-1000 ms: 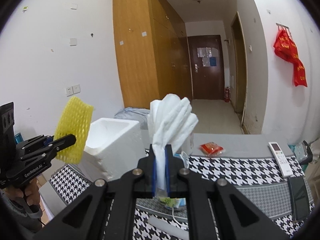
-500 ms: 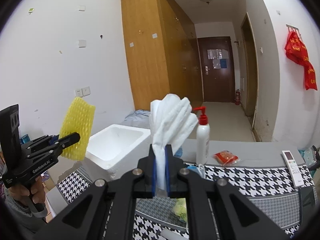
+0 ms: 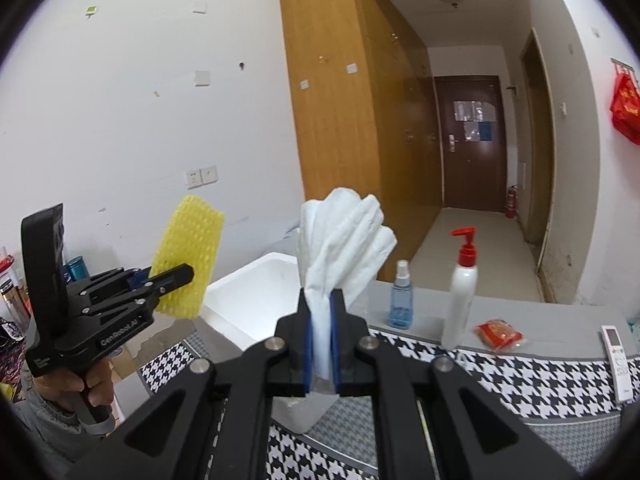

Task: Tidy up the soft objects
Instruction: 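Carry the yellow net into the foam box and open the left tool while the right tool carries the towel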

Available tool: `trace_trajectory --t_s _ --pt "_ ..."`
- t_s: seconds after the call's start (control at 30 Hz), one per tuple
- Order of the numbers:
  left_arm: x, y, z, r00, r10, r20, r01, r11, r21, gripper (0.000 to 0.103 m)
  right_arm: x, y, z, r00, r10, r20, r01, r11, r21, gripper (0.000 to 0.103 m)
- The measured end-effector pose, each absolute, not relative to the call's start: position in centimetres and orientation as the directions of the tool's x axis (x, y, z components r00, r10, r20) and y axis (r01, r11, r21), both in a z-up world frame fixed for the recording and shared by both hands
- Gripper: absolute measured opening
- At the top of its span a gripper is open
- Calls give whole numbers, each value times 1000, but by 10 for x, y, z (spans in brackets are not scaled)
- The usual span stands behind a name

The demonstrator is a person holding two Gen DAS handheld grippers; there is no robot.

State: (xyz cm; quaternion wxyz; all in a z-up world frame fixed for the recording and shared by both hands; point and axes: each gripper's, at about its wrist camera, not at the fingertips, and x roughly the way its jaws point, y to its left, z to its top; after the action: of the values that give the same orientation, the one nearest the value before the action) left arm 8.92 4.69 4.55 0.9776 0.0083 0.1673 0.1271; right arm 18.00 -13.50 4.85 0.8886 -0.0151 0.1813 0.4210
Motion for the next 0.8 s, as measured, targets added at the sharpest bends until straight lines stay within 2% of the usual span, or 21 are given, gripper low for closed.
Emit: trace_trajectory --t_s 0.8 --pt "147 67 35 894 153 -422 -165 986 6 20 185 -115 50 575 741 -347 -754 645 126 10"
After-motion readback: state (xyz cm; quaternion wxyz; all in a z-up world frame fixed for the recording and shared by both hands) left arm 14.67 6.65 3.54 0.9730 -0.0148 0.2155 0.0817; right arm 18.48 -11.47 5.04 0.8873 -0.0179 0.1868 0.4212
